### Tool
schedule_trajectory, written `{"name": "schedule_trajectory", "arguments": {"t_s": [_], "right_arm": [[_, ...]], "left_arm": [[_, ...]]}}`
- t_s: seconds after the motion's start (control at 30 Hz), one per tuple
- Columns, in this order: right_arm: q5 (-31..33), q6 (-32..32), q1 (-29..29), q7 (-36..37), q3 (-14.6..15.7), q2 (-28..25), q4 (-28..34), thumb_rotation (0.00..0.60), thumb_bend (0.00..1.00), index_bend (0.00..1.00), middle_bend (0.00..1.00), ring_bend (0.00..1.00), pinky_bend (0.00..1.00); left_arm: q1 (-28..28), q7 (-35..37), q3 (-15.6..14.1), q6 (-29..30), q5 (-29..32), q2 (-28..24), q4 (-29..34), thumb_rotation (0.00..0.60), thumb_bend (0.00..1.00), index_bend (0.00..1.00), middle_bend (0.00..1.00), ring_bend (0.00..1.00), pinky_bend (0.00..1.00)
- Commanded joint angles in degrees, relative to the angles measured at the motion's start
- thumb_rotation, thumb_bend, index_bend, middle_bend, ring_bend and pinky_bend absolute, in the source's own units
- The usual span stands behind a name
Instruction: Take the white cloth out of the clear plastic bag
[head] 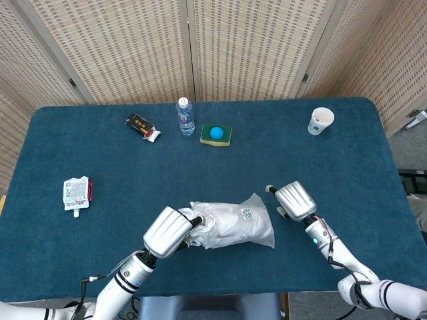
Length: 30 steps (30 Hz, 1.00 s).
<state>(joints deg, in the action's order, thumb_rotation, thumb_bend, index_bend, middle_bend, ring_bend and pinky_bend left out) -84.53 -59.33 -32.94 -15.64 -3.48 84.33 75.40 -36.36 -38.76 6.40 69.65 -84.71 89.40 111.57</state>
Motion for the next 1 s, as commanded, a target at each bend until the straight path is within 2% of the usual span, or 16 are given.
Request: {"name": "schedule_trajectory", "arguments": {"t_s": [0.03,0.27,0.5,1.0], "right_arm": [[-2.16,-0.18,-1.25,-0.08,0.2,1.5,-2.62,0.6,0.24,0.34,1.0,1.0,1.0],[-6.57,-1.49,-2.97,2.41,1.49,3.99,-8.33,0.6,0.24,0.34,1.0,1.0,1.0],[-9.37,-1.42,-4.15,4.19,3.28,5.0,-11.46,0.6,0.23,0.34,1.0,1.0,1.0],[-8.96,0.29,-4.72,4.22,4.16,8.01,-13.91,0.6,0.23,0.34,1.0,1.0,1.0]], "left_arm": [[0.09,0.1,-0.09,0.04,-0.08,0.02,-0.1,0.6,0.58,0.7,1.0,0.93,1.0],[0.35,0.48,-0.16,0.15,-0.27,-0.15,-0.2,0.6,0.58,0.7,1.0,0.93,1.0],[0.45,0.43,-0.17,0.04,-0.29,-0.11,-0.15,0.6,0.58,0.7,1.0,0.93,1.0],[0.78,0.28,-0.29,0.04,-0.23,0.1,-0.05,0.6,0.58,0.7,1.0,0.93,1.0]]}}
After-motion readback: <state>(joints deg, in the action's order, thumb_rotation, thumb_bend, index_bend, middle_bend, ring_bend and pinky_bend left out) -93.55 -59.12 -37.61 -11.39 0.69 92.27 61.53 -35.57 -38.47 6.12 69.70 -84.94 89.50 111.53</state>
